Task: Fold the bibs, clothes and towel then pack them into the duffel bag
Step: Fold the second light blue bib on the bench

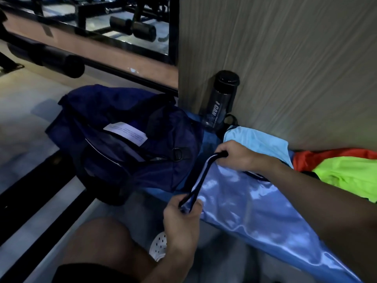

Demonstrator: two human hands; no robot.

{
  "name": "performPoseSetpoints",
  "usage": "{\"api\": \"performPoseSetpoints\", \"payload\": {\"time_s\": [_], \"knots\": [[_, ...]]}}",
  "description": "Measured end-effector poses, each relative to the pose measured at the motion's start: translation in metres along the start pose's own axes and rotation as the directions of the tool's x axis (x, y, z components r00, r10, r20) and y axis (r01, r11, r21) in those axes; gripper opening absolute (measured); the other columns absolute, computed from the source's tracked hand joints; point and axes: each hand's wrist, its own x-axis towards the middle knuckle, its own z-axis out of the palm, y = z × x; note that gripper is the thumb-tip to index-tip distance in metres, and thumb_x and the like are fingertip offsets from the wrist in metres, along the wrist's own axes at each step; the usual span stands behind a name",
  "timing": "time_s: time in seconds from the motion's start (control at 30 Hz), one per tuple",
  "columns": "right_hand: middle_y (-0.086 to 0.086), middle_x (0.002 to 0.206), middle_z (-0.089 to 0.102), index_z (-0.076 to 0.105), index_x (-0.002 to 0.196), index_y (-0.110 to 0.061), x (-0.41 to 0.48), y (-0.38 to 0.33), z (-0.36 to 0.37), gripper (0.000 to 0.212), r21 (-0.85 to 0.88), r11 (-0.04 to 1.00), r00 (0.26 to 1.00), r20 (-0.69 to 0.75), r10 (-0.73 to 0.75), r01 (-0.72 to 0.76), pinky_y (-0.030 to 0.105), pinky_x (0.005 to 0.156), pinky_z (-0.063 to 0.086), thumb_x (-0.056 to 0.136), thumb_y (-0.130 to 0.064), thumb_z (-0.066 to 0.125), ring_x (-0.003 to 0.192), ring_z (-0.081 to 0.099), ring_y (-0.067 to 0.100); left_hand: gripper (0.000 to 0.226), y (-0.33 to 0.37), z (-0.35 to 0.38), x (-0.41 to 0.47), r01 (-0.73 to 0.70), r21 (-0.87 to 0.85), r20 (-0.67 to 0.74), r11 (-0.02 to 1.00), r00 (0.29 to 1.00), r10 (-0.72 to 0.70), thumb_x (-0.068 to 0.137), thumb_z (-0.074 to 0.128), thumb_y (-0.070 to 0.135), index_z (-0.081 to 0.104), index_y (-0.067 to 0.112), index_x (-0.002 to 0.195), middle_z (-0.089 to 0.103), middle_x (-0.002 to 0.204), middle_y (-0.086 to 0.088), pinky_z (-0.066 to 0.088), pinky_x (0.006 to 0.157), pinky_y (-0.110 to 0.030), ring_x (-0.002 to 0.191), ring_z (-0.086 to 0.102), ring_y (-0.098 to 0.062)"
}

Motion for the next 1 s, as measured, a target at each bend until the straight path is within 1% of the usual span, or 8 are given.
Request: {"api": "performPoseSetpoints", "payload": {"time_s": [0.1, 0.17, 0.3, 0.4, 0.57, 0.73, 0.83, 1.0], "knots": [[-0.001, 0.074, 0.065, 0.067, 0.076, -0.025, -0.017, 0.002, -0.020, 0.018, 0.077, 0.997, 1.000, -0.012, -0.024, 0.024, 0.018, 0.063, 0.049, 0.084, -0.008, 0.067, 0.064, 0.060, 0.004, 0.017, 0.012, 0.002, -0.009, -0.139, -0.010, 0.051, 0.990, 0.989, 0.139, 0.082, 0.078, 0.007, 0.068, 0.021, 0.082, 0.070, 0.069, 0.006, 0.048, 0.059, -0.014, 0.061, 0.061, -0.001], [0.008, 0.079, 0.068, 0.068, 0.078, -0.025, -0.030, 0.010, -0.035, 0.015, 0.101, 0.994, 0.999, -0.023, -0.029, 0.031, 0.030, 0.072, 0.054, 0.083, -0.012, 0.070, 0.072, 0.065, 0.018, 0.023, 0.020, 0.005, -0.019, -0.289, 0.036, 0.120, 0.957, 0.952, 0.283, 0.083, 0.077, 0.010, 0.065, 0.030, 0.085, 0.068, 0.083, 0.004, 0.047, 0.063, -0.012, 0.072, 0.063, -0.004], [-0.004, 0.090, 0.062, 0.071, 0.088, -0.019, -0.065, 0.038, -0.061, 0.016, 0.005, 0.995, 0.991, -0.085, -0.101, 0.102, 0.014, 0.083, 0.041, 0.082, -0.004, 0.072, 0.091, 0.055, 0.011, 0.027, 0.028, 0.021, -0.041, -0.586, 0.030, 0.284, 0.810, 0.782, 0.555, 0.082, 0.076, 0.002, 0.066, 0.026, 0.087, 0.059, 0.102, 0.009, 0.043, 0.073, -0.006, 0.091, 0.061, -0.003], [0.004, 0.097, 0.065, 0.075, 0.092, -0.014, -0.092, 0.068, -0.070, 0.018, -0.061, 0.989, 0.973, -0.176, -0.146, 0.137, 0.025, 0.091, 0.045, 0.077, -0.003, 0.078, 0.096, 0.060, 0.017, 0.019, 0.022, 0.042, -0.054, -0.730, 0.014, 0.394, 0.684, 0.632, 0.667, 0.079, 0.076, -0.002, 0.067, 0.011, 0.090, 0.058, 0.107, 0.002, 0.041, 0.078, -0.004, 0.096, 0.060, -0.001], [-0.015, 0.084, 0.060, 0.078, 0.082, -0.014, -0.131, 0.115, -0.063, 0.018, -0.119, 0.978, 0.938, -0.284, -0.198, 0.171, 0.030, 0.080, 0.043, 0.064, -0.012, 0.074, 0.082, 0.053, -0.004, 0.017, -0.001, 0.079, -0.077, -0.823, -0.034, 0.598, 0.567, 0.438, 0.671, 0.080, 0.067, 0.005, 0.066, 0.015, 0.094, 0.051, 0.113, 0.009, 0.046, 0.084, -0.012, 0.103, 0.058, -0.009], [-0.002, 0.098, 0.055, 0.078, 0.091, -0.018, -0.153, 0.153, -0.052, 0.043, -0.132, 0.991, 0.938, -0.343, -0.047, 0.002, 0.024, 0.087, 0.030, 0.068, 0.015, 0.065, 0.099, 0.046, 0.024, 0.021, -0.016, 0.102, -0.097, -0.892, -0.017, 0.767, 0.452, 0.279, 0.578, 0.084, 0.056, 0.025, 0.059, 0.024, 0.105, 0.048, 0.122, 0.008, 0.048, 0.094, -0.030, 0.112, 0.053, -0.015], [-0.001, 0.107, 0.059, 0.078, 0.091, -0.027, -0.161, 0.166, -0.042, 0.037, -0.130, 0.988, 0.922, -0.386, 0.031, -0.087, 0.040, 0.096, 0.036, 0.081, 0.004, 0.062, 0.105, 0.046, 0.029, 0.038, -0.009, 0.112, -0.098, -0.924, 0.084, 0.767, 0.374, 0.299, 0.568, 0.085, 0.055, 0.034, 0.054, 0.025, 0.122, 0.053, 0.125, 0.006, 0.038, 0.100, -0.028, 0.117, 0.050, -0.015], [-0.007, 0.125, 0.050, 0.071, 0.110, -0.037, -0.172, 0.168, -0.030, 0.024, -0.231, 0.949, 0.918, -0.380, 0.114, -0.213, 0.031, 0.091, 0.019, 0.088, -0.045, 0.064, 0.117, 0.034, 0.023, 0.039, -0.014, 0.124, -0.081, -0.954, 0.279, 0.809, 0.112, 0.296, 0.509, 0.080, 0.051, 0.041, 0.066, 0.024, 0.111, 0.062, 0.115, 0.007, 0.033, 0.098, -0.031, 0.111, 0.057, -0.018]]}}
